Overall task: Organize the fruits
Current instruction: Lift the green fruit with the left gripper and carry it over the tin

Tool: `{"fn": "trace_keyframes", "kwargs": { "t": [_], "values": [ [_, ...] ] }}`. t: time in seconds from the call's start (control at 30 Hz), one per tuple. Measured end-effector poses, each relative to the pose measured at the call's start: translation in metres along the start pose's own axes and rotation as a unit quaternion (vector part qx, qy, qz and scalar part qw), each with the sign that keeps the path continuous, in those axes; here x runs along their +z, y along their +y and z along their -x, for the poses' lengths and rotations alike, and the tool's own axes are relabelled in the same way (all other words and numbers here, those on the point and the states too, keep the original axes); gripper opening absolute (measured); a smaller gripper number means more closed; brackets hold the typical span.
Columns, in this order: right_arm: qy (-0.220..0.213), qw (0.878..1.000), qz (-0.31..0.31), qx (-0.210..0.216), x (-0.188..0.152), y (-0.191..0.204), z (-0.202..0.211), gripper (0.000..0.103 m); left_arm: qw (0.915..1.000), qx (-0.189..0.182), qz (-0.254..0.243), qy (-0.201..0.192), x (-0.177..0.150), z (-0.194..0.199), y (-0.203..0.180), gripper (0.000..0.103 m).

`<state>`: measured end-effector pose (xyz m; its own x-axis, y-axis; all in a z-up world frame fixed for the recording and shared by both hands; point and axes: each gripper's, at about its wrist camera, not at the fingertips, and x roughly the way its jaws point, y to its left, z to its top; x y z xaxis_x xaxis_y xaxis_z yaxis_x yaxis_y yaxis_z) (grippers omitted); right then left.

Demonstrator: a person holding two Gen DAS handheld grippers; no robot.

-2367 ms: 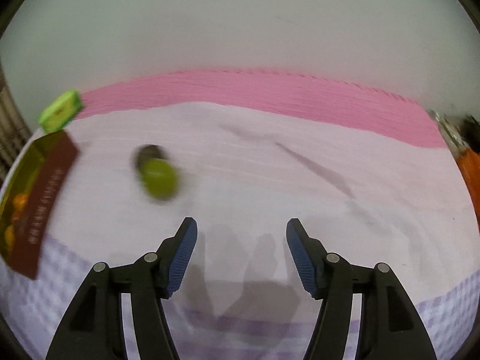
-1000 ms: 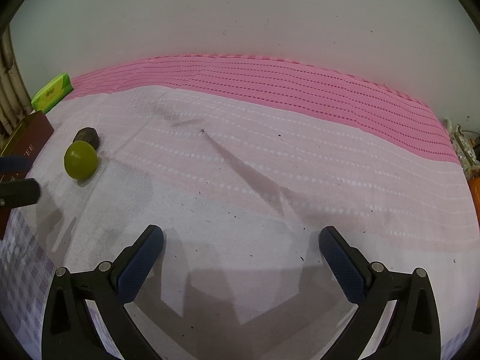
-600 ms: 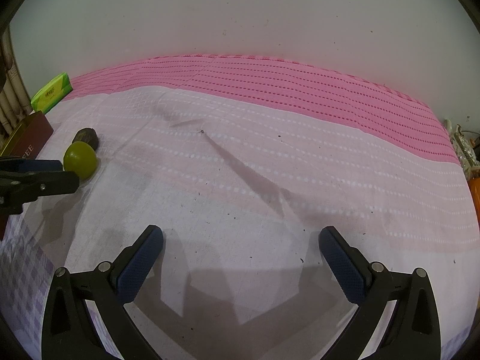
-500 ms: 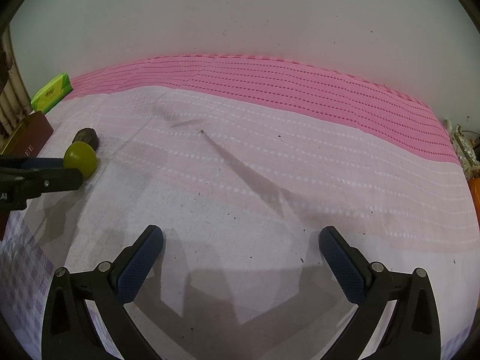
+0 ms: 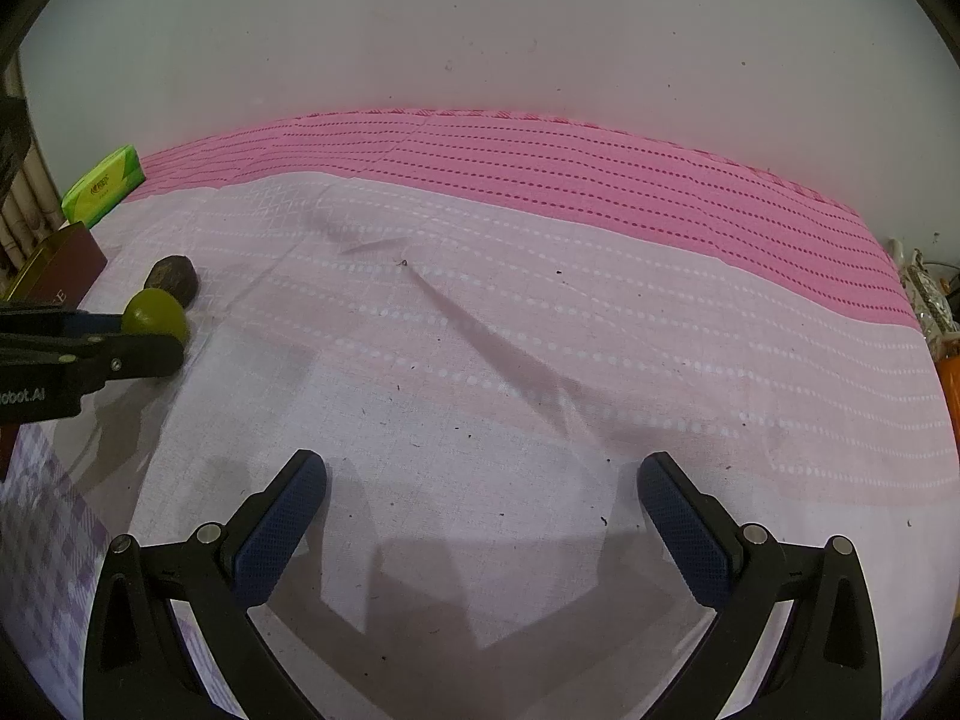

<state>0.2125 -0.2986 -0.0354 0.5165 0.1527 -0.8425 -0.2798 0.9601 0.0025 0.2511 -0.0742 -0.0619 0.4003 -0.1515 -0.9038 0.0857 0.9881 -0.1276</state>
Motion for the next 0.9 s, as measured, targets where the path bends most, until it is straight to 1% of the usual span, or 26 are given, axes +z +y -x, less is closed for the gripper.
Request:
{"fn": "trace_keyframes", "kwargs": {
  "t": [0.37,0.63,0.77,0.9],
  "values": [
    [0.000,1.000,0.000,0.000,0.000,0.000,0.000,0.103,0.9999,0.008,-0.009,-0.001,-0.026,0.013,0.009,0.033],
    [0.000,1.000,-0.001,0.000,-0.001,0.001,0.000,0.103,0.9999,0.012,0.003,-0.002,-0.043,0.027,0.019,0.033],
    [0.000,1.000,-0.001,0.000,-0.001,0.001,0.000,0.103,0.9996,0.029,-0.003,-0.004,-0.049,0.036,0.024,0.033],
    [0.000,1.000,-0.001,0.000,0.000,0.001,-0.001,0.103,0.9991,0.040,-0.007,-0.015,-0.053,0.046,0.028,0.033]
  ]
}}
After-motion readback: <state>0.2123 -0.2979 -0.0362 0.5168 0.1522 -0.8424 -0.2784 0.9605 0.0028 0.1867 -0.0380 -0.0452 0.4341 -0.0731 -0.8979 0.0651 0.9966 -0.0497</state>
